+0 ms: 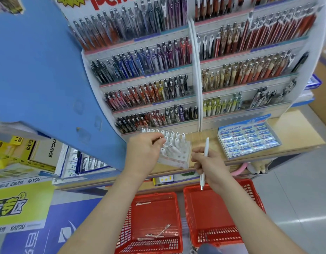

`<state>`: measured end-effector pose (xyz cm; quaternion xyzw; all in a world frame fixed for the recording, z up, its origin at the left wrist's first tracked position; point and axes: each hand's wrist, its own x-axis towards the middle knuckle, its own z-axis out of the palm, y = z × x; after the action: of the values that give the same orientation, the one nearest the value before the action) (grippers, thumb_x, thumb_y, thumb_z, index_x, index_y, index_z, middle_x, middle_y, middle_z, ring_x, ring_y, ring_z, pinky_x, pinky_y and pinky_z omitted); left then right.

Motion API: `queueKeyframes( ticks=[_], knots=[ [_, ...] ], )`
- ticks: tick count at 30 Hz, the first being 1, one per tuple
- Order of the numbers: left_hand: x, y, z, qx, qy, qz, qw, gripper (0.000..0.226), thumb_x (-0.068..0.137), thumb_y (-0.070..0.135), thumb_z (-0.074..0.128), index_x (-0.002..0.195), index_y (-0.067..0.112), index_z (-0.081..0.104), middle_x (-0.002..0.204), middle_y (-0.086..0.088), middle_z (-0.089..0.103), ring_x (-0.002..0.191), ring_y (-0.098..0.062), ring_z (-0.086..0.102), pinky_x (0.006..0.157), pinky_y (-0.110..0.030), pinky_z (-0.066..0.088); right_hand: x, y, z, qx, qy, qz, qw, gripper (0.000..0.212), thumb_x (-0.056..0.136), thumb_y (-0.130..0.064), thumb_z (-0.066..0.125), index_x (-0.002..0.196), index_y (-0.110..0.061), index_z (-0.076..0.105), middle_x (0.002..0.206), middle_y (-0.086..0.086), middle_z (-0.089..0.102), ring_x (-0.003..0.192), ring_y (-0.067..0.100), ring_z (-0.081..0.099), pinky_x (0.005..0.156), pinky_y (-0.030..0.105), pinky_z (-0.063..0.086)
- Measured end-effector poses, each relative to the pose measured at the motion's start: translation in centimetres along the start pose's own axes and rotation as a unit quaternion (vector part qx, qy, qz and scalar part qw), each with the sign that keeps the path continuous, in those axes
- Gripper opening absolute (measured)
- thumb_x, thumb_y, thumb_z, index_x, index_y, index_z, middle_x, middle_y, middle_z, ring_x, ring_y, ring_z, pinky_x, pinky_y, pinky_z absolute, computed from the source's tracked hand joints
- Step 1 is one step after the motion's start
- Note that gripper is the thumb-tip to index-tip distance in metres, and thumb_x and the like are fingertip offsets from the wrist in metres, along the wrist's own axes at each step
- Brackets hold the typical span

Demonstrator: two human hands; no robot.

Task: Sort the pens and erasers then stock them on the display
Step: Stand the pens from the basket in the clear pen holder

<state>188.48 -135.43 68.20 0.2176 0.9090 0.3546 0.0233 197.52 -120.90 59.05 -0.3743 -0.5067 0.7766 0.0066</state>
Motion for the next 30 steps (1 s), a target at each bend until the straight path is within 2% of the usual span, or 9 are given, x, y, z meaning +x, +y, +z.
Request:
queueKeyframes(
  ticks=[4,9,13,17,20,23,27,30],
  knots=[
    [0.9,-0.7,1.8,0.082,-0.047,0.045,0.994,0.015,0.088,0.019,0.063,0.081,0.009,0.072,0.073,-0.005,0.070,0.071,-0.022,0.061,0.069,-0.035,0.044,0.5,0.7,0.5,-0.004,0.007,0.013,1.000,0.010,0.088,-0.002,0.059,0.094,-0.010,0.057,0.068,0.005,0.053,0.050,0.012,0.044,0.044,0.022,0.033],
    [1.5,-1.2,3.0,0.126,-0.058,0.075,0.988,0.016,0.089,0.022,0.060,0.088,0.011,0.072,0.081,-0.005,0.071,0.078,-0.023,0.062,0.073,-0.035,0.046,0.8,1.0,0.7,0.063,0.007,0.049,0.997,0.003,0.092,-0.010,0.055,0.091,-0.009,0.057,0.067,0.008,0.053,0.049,0.013,0.045,0.045,0.022,0.033],
    [2.5,-1.1,3.3,0.151,-0.076,0.083,0.982,0.019,0.091,0.024,0.056,0.089,0.012,0.071,0.083,-0.005,0.070,0.082,-0.022,0.061,0.076,-0.037,0.047,0.4,0.5,0.5,0.126,0.004,0.074,0.989,0.011,0.092,-0.011,0.052,0.097,-0.005,0.058,0.066,0.010,0.053,0.051,0.016,0.046,0.047,0.024,0.032],
    [2.7,-1.0,3.7,0.179,-0.112,0.083,0.974,0.019,0.092,0.026,0.056,0.090,0.015,0.071,0.086,-0.002,0.068,0.087,-0.021,0.060,0.077,-0.033,0.045,0.3,0.4,0.2,0.159,0.000,0.080,0.984,0.018,0.093,-0.015,0.051,0.100,-0.003,0.061,0.068,0.010,0.054,0.056,0.017,0.050,0.050,0.025,0.036],
    [3.0,-1.0,4.1,0.189,-0.138,0.081,0.969,0.020,0.092,0.026,0.057,0.095,0.013,0.072,0.090,-0.004,0.062,0.090,-0.022,0.057,0.078,-0.034,0.044,0.2,0.4,0.0,0.142,0.015,0.058,0.988,0.032,0.099,-0.028,0.045,0.093,-0.005,0.066,0.065,0.005,0.054,0.057,0.015,0.051,0.055,0.027,0.040],
    [3.0,-1.3,4.7,0.190,-0.140,0.076,0.969,0.021,0.091,0.027,0.058,0.095,0.014,0.073,0.087,-0.001,0.055,0.091,-0.022,0.054,0.078,-0.032,0.043,0.0,0.3,-0.5,0.090,0.031,0.018,0.995,0.046,0.100,-0.038,0.042,0.079,-0.009,0.070,0.057,-0.001,0.044,0.052,0.011,0.041,0.054,0.026,0.034],
    [2.8,-1.6,5.1,0.209,-0.142,0.078,0.965,0.021,0.091,0.027,0.058,0.096,0.014,0.073,0.082,0.004,0.046,0.092,-0.021,0.051,0.074,-0.029,0.037,-0.5,-0.5,-1.0,0.151,0.011,0.014,0.988,0.035,0.098,-0.032,0.047,0.081,-0.006,0.063,0.060,0.004,0.047,0.054,0.013,0.047,0.050,0.021,0.043],
    [2.6,-1.7,4.9,0.224,-0.144,0.068,0.961,0.020,0.091,0.031,0.057,0.101,0.020,0.071,0.088,0.005,0.049,0.096,-0.018,0.050,0.077,-0.029,0.038,-1.0,-1.3,-1.3,0.203,0.014,-0.003,0.979,0.020,0.097,-0.018,0.051,0.084,-0.003,0.056,0.066,0.007,0.054,0.060,0.017,0.056,0.053,0.021,0.052]
  ],
)
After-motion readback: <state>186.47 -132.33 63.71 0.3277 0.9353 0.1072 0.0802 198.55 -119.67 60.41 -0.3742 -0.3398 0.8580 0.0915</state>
